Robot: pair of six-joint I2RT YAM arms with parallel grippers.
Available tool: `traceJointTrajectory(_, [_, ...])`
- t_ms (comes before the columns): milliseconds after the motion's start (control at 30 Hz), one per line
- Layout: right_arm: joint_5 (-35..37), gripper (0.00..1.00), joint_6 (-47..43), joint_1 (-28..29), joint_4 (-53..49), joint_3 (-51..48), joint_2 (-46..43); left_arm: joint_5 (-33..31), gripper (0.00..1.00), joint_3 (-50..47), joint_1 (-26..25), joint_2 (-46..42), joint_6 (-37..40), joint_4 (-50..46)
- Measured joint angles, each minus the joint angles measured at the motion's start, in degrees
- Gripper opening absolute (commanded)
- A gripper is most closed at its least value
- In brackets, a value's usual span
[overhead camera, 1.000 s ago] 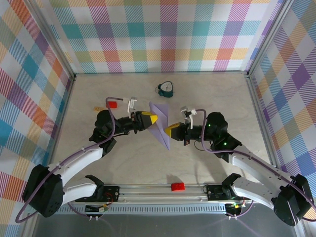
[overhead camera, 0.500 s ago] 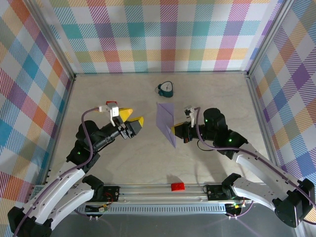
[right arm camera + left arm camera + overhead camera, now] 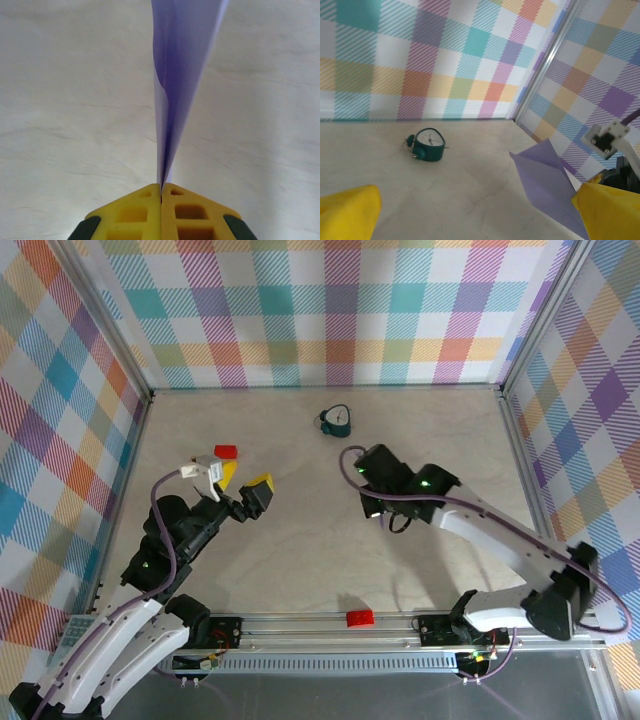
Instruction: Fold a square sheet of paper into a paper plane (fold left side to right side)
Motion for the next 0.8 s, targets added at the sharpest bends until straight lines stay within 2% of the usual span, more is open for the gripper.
traceJointTrajectory(167, [9.5, 0.0, 3.0, 2.9, -9.9, 4.7, 9.6, -3.8, 1.0, 0.0, 0.0, -1.9, 0.2, -2.4])
traceJointTrajectory(300, [12.9, 0.01, 4.9, 4.0, -14.3, 6.4, 15.0, -6.8, 1.0, 0.0, 0.0, -4.1, 0.2, -4.3])
traceJointTrajectory(567, [15.1, 0.03, 6.0, 5.3, -17.9, 8.7, 25.8, -10.3, 1.0, 0.0, 0.0, -6.5, 0.7, -7.1])
traceJointTrajectory(800, [14.1, 0.05, 5.7, 6.5, -18.3, 11.2, 33.5, -10.9, 1.0, 0.0, 0.0, -6.5, 1.3, -8.2])
